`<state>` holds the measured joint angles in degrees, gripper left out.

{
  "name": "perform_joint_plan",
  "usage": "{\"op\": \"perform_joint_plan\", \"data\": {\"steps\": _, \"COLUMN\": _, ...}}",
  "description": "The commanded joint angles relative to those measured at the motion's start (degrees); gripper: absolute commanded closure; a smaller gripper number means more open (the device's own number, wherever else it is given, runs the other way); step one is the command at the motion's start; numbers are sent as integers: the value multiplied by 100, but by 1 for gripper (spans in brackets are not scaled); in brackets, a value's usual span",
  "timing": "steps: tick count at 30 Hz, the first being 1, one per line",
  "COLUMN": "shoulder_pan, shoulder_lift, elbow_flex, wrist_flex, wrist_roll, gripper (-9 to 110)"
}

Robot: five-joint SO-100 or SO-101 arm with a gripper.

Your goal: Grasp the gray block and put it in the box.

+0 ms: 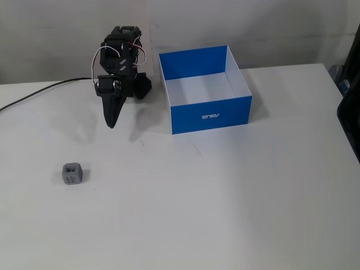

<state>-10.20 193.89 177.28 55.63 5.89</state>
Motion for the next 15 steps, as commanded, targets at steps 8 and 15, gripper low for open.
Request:
{"op": "perform_joint_plan", "data": {"steps": 8, "shoulder_pan": -211, "shoulder_lift": 79, "elbow_flex": 369, "wrist_flex": -809, "wrist_roll": 62, "gripper": 101}}
{"op": "perform_joint_plan", "data": {"steps": 15, "shoulder_pan": -316, "shoulder_lift": 79, "elbow_flex": 369, "wrist_flex": -1230, "wrist_roll": 53, "gripper": 99}}
